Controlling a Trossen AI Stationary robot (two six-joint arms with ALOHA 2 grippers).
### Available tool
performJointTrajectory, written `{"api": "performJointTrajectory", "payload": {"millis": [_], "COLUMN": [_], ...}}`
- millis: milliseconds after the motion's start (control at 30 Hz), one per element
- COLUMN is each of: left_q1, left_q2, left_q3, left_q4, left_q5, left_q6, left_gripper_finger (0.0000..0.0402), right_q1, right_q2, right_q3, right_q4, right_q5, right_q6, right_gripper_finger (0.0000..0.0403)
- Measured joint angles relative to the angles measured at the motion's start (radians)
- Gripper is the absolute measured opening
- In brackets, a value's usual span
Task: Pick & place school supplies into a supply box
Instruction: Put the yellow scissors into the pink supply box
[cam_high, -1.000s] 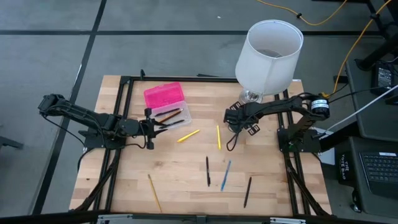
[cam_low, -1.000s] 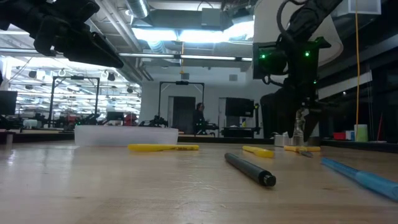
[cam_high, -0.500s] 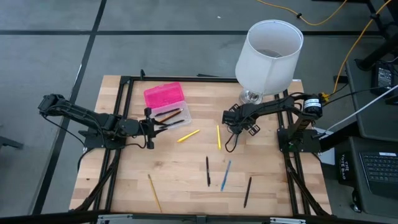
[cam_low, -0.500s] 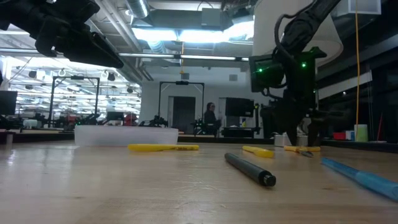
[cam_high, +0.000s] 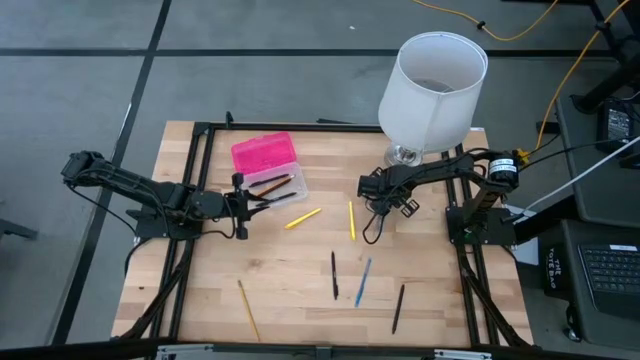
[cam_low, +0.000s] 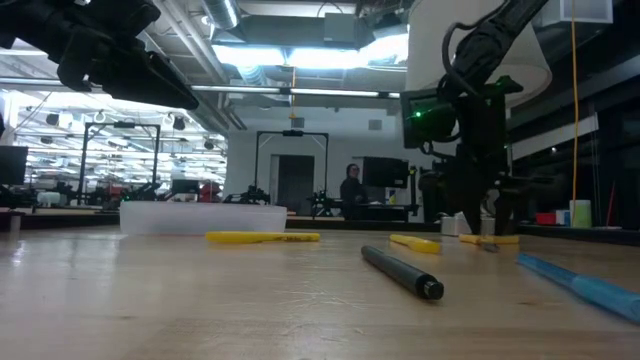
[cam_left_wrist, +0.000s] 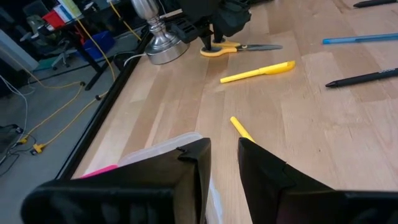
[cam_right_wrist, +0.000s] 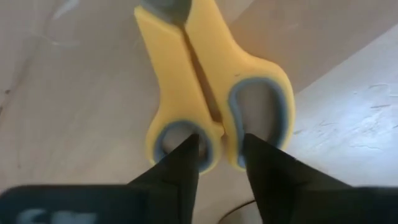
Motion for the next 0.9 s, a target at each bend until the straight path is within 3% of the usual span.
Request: {"api": "performJointTrajectory", "payload": {"millis": [167,700,800,900], "left_q1": [0.0,0.0,0.0,0.0], "left_q2": [0.0,0.0,0.0,0.0], "left_q3": [0.0,0.0,0.0,0.0], "left_q4": [0.0,0.0,0.0,0.0], "left_q5": [0.0,0.0,0.0,-0.001], "left_q6": [0.0,0.0,0.0,0.0], "left_gripper_finger": [0.0074,0.0074,0.0074,0.0074], "right_q1": [0.001,0.003,0.005,0.004], "right_q2": [0.0,0.008,0.007,0.001], "right_q3": [-0.001,0.039,0.076,0.11], "right_q4": [-0.001,-0.107,-0.179,-0.237], "right_q5": [-0.007,-0.013,0.002,0.022], "right_q6": [0.054,0.378,0.422,0.451], "right_gripper_finger": [0.0073,0.007,0.0027,0.0018]}}
